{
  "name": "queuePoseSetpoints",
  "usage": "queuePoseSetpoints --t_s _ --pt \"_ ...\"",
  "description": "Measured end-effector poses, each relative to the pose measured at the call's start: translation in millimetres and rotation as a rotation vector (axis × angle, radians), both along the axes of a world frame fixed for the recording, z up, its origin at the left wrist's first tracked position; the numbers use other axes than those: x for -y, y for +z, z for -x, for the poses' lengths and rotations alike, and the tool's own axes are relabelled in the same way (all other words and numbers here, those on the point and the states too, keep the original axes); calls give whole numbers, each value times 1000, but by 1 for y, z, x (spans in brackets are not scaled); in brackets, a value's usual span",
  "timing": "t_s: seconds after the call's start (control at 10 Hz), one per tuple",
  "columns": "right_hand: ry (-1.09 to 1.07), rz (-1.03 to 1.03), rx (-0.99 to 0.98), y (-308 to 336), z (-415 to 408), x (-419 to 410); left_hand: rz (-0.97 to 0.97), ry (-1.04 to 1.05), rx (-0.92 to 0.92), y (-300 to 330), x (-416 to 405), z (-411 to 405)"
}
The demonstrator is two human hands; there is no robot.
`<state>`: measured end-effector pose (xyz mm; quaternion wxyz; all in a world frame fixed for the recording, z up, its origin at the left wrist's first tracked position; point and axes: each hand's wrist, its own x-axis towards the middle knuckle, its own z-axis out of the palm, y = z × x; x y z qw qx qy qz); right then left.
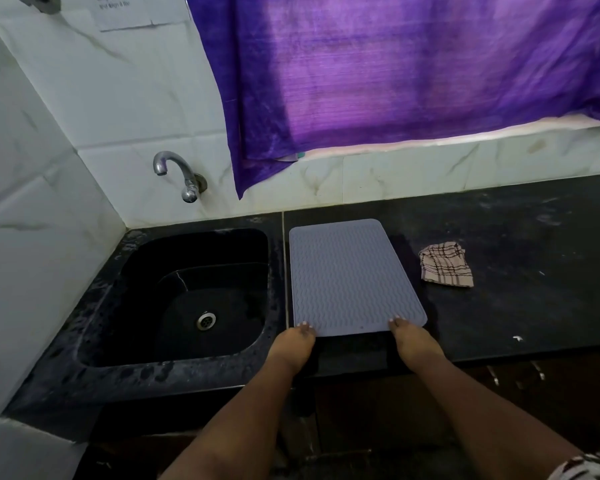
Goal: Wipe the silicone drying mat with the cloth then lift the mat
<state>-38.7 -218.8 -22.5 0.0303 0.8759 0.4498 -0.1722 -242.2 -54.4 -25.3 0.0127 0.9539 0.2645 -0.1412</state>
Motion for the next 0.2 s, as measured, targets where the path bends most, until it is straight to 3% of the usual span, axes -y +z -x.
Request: queuePoseSetpoints --t_s 0.1,0.2 --pt "-13 46 -21 2 2 0 57 33 8 2 0 3" --pt "-20 12 56 10 5 -3 115 89 127 17 1 0"
